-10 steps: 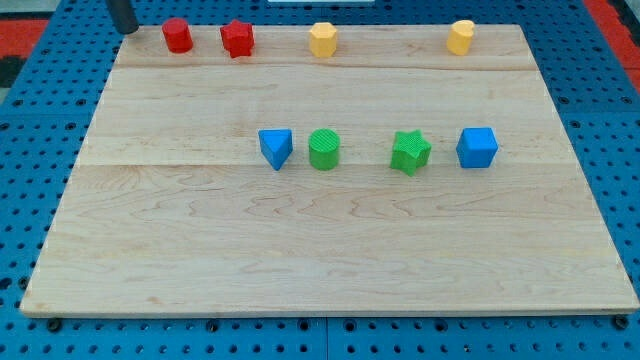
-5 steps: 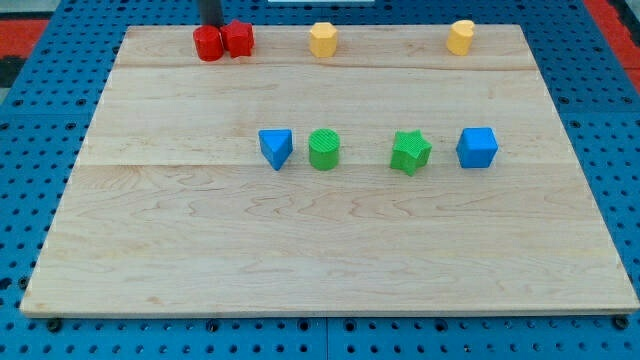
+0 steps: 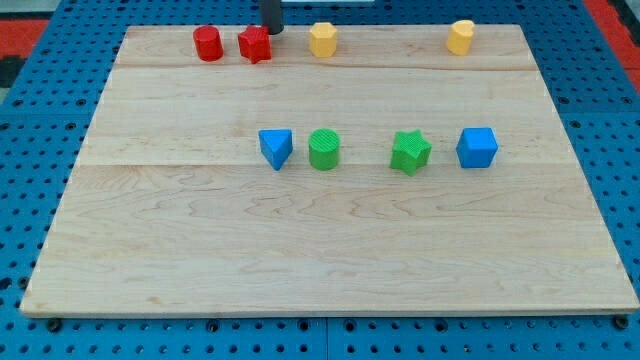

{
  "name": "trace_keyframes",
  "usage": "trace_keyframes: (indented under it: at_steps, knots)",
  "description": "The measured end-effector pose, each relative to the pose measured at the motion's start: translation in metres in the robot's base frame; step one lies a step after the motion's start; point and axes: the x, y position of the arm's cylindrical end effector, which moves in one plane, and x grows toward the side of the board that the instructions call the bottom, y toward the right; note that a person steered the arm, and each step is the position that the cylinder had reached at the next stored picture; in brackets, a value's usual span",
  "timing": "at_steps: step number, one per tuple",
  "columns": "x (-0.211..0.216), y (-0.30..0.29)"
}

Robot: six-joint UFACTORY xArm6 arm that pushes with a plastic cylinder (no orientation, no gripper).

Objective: Place the red blocks vertical to each other

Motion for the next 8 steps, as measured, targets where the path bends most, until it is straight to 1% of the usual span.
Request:
trace_keyframes:
  at_steps: [1, 2, 3, 4, 5, 6, 7, 8]
  knots:
    - [0.03, 0.005]
    - [0.028, -0.03]
    - [0.046, -0.019]
    - [0.075, -0.014]
    - [0.076, -0.022]
    - [0.069, -0.056]
    - [0.073, -0.062]
    - [0.129, 0.004]
